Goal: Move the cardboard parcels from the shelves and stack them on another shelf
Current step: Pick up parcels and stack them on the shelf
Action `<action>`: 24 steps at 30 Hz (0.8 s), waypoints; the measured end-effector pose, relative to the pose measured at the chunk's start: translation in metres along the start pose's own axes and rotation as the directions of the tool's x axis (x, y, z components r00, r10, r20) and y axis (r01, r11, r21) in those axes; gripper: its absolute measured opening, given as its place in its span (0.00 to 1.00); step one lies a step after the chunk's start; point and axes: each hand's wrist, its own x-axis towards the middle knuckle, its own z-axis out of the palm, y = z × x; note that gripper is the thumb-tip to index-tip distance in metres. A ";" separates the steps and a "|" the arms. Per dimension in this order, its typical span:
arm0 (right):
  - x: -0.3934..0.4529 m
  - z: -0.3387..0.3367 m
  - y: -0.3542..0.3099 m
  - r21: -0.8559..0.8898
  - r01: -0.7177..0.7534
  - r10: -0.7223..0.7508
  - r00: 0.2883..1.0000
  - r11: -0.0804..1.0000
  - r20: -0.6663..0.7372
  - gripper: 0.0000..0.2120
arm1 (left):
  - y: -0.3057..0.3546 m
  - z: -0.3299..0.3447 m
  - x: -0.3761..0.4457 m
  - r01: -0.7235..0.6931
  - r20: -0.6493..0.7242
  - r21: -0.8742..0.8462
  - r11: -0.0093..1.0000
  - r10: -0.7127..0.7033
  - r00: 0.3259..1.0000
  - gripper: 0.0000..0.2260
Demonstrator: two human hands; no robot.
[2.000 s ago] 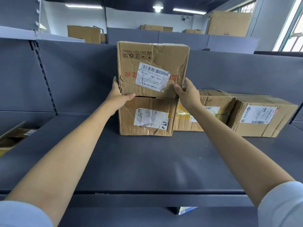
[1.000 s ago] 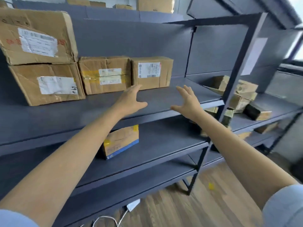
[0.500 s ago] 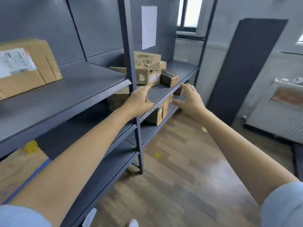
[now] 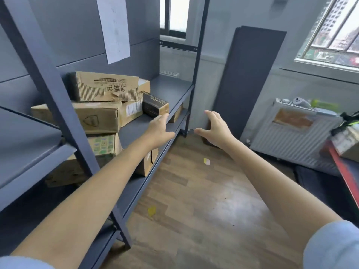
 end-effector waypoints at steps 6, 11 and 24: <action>0.068 0.022 0.025 0.008 -0.051 0.051 0.998 0.999 0.049 0.33 | -0.024 0.011 0.072 0.079 0.033 -0.040 0.996 -0.078 0.996 0.30; 0.129 0.037 0.045 0.030 -0.055 0.051 0.993 0.998 0.106 0.33 | -0.043 0.024 0.126 0.180 0.047 -0.073 0.981 -0.176 0.983 0.30; 0.363 0.076 0.092 0.232 -0.012 -0.060 0.952 0.973 0.300 0.33 | -0.086 0.044 0.284 0.586 0.032 -0.291 0.756 -0.605 0.796 0.31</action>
